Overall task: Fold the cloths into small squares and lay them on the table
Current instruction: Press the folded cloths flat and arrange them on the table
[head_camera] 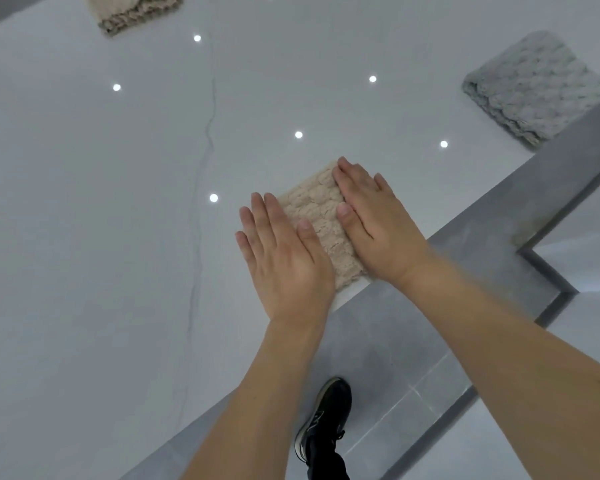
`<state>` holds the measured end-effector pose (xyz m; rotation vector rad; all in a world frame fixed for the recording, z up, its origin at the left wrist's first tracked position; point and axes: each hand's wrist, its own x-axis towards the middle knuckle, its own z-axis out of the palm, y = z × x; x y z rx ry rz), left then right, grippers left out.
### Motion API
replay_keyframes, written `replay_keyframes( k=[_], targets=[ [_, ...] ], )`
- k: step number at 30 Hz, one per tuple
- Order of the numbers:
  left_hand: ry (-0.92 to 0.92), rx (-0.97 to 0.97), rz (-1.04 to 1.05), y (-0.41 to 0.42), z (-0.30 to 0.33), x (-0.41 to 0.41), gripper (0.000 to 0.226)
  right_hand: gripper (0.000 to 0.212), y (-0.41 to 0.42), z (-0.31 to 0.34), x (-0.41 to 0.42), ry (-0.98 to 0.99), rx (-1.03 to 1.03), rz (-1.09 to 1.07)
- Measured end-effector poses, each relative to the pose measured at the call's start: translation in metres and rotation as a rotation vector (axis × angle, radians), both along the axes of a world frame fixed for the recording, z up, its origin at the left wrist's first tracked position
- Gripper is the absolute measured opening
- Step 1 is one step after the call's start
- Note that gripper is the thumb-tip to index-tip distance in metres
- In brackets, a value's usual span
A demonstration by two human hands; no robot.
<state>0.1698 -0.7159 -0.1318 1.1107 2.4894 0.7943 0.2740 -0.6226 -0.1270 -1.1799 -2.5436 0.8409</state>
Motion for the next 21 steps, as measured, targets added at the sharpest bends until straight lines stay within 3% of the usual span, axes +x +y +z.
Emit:
replay_keyframes(
  k=[8, 14, 21],
  targets=[
    [0.19, -0.145, -0.091, -0.014, -0.005, -0.013, 0.064, 0.059, 0.0, -0.004, 0.002, -0.192, 0.161, 0.034],
    [0.156, -0.117, -0.148, -0.021, 0.006, -0.037, 0.056, 0.064, 0.002, -0.003, 0.027, -0.279, 0.18, -0.003],
    [0.09, 0.083, -0.16, 0.022, 0.035, -0.015, 0.055, 0.055, 0.007, 0.017, 0.046, 0.09, -0.025, -0.146]
  ],
)
